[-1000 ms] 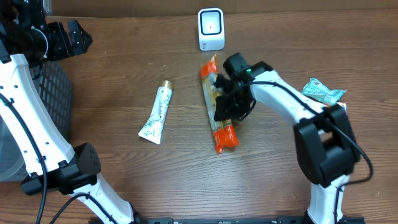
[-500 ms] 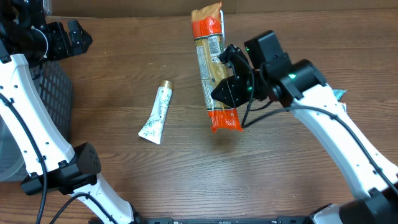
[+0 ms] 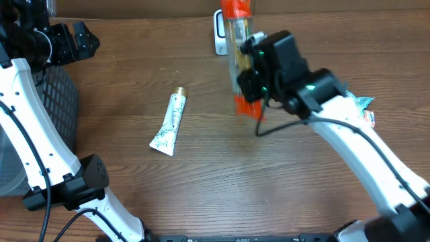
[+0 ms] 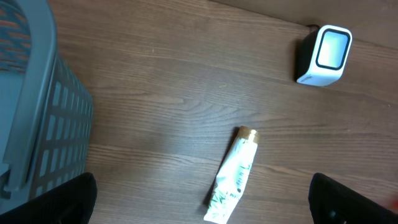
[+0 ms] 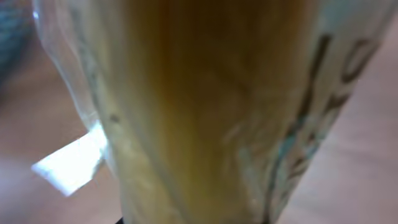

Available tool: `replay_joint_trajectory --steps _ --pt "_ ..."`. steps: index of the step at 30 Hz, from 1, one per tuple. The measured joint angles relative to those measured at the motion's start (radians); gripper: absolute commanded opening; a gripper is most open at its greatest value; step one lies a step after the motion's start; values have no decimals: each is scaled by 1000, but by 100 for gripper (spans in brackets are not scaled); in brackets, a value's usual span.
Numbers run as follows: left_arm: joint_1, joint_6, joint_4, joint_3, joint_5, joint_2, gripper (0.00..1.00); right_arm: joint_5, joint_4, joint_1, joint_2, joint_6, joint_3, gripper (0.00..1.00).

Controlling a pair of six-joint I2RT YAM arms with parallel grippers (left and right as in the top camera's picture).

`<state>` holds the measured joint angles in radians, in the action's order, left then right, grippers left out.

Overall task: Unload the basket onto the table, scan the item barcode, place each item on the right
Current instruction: 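Lift the bread bag and hold it over the scanner window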

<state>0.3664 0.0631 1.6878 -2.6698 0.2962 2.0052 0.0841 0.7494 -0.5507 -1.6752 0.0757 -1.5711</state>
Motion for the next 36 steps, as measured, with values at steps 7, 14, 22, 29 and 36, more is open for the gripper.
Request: replay_joint_trajectory --steps 7,14,22,29,36 --pt "0 0 0 0 0 0 100 475 -393 -9 -290 -314 -3 4" --pt "0 0 0 0 0 0 100 686 -901 14 -508 -801 -1 4" --pt "0 0 0 0 0 0 100 750 -1287 84 -662 -1283 -3 4" --pt "0 0 0 0 0 0 99 749 -1350 131 -775 -1481 -3 4" --pt "0 0 0 0 0 0 99 706 -1358 125 -783 -1516 -40 4"
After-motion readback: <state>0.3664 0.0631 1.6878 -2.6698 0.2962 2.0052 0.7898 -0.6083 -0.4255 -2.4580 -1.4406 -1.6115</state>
